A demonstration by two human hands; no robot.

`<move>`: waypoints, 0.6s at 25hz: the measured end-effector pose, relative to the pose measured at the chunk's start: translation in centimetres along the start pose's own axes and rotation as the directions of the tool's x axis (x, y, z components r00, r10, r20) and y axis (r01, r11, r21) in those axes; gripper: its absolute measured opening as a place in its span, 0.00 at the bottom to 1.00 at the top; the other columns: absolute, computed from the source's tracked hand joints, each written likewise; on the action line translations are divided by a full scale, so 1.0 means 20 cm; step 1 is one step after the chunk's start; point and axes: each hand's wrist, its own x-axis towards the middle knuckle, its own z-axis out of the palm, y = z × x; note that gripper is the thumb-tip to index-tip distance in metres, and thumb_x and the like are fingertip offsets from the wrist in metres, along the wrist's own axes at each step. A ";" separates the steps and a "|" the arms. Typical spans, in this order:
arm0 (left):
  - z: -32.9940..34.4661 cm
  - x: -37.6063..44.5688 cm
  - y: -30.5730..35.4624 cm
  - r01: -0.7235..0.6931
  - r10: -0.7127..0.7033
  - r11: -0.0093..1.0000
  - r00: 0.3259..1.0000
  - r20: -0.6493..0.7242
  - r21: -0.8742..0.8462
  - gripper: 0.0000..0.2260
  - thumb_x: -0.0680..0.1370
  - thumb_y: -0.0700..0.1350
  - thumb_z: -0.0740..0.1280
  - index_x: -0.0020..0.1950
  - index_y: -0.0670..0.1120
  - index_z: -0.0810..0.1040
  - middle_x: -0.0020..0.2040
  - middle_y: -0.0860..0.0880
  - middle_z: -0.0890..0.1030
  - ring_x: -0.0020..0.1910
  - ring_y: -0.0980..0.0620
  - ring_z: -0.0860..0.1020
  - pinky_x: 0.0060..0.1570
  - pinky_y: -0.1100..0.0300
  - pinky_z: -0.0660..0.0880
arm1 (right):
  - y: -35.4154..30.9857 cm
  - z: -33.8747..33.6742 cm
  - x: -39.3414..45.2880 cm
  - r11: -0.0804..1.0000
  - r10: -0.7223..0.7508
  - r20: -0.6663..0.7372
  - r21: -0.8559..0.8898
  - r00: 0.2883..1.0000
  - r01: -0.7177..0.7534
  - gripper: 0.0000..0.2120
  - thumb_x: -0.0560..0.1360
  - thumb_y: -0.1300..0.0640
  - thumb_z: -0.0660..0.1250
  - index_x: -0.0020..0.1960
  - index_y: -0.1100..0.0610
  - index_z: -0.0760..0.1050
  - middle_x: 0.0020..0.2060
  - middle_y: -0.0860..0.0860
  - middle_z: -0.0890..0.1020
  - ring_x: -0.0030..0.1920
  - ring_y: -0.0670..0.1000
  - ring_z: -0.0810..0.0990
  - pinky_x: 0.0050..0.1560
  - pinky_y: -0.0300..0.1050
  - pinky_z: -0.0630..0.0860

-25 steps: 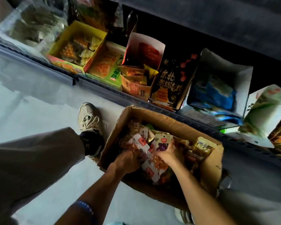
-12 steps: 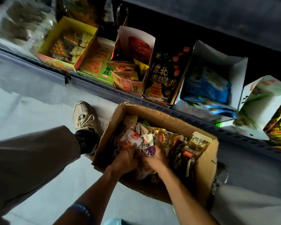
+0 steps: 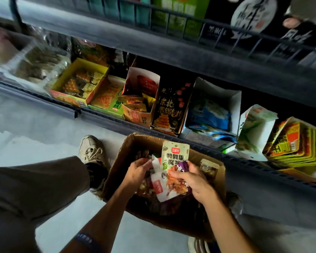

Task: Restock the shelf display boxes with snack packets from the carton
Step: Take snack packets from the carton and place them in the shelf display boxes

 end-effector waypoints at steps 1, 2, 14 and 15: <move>0.03 -0.03 0.08 0.056 -0.040 0.990 0.991 0.125 -0.127 0.18 0.82 0.57 0.60 0.54 0.47 0.83 0.50 0.46 0.86 0.56 0.42 0.82 0.57 0.49 0.78 | -0.06 -0.05 -0.05 0.999 -0.030 0.021 0.038 0.999 0.029 0.20 0.66 0.66 0.78 0.55 0.55 0.79 0.49 0.53 0.87 0.52 0.55 0.85 0.58 0.53 0.79; 0.06 -0.07 0.15 0.098 -0.043 0.972 0.968 0.247 -0.215 0.24 0.81 0.62 0.57 0.59 0.46 0.83 0.55 0.44 0.85 0.58 0.41 0.81 0.61 0.45 0.75 | -0.12 -0.09 -0.10 0.996 -0.062 0.046 0.064 0.997 0.059 0.21 0.66 0.67 0.78 0.56 0.56 0.79 0.50 0.54 0.87 0.53 0.56 0.85 0.60 0.55 0.78; 0.25 -0.41 0.48 0.162 0.051 0.809 0.938 0.343 -0.565 0.19 0.75 0.51 0.68 0.61 0.40 0.79 0.50 0.39 0.84 0.43 0.43 0.84 0.39 0.52 0.81 | -0.23 -0.22 -0.51 0.879 -0.271 0.109 0.433 0.956 0.200 0.32 0.54 0.60 0.83 0.58 0.60 0.80 0.56 0.64 0.83 0.55 0.63 0.83 0.51 0.58 0.81; 0.26 -0.42 0.49 0.140 0.083 0.773 0.945 0.318 -0.619 0.21 0.74 0.46 0.70 0.64 0.39 0.77 0.54 0.36 0.83 0.48 0.39 0.84 0.42 0.48 0.81 | -0.23 -0.21 -0.52 0.889 -0.263 0.088 0.408 0.961 0.207 0.30 0.56 0.62 0.82 0.57 0.59 0.80 0.56 0.64 0.83 0.56 0.64 0.82 0.54 0.60 0.80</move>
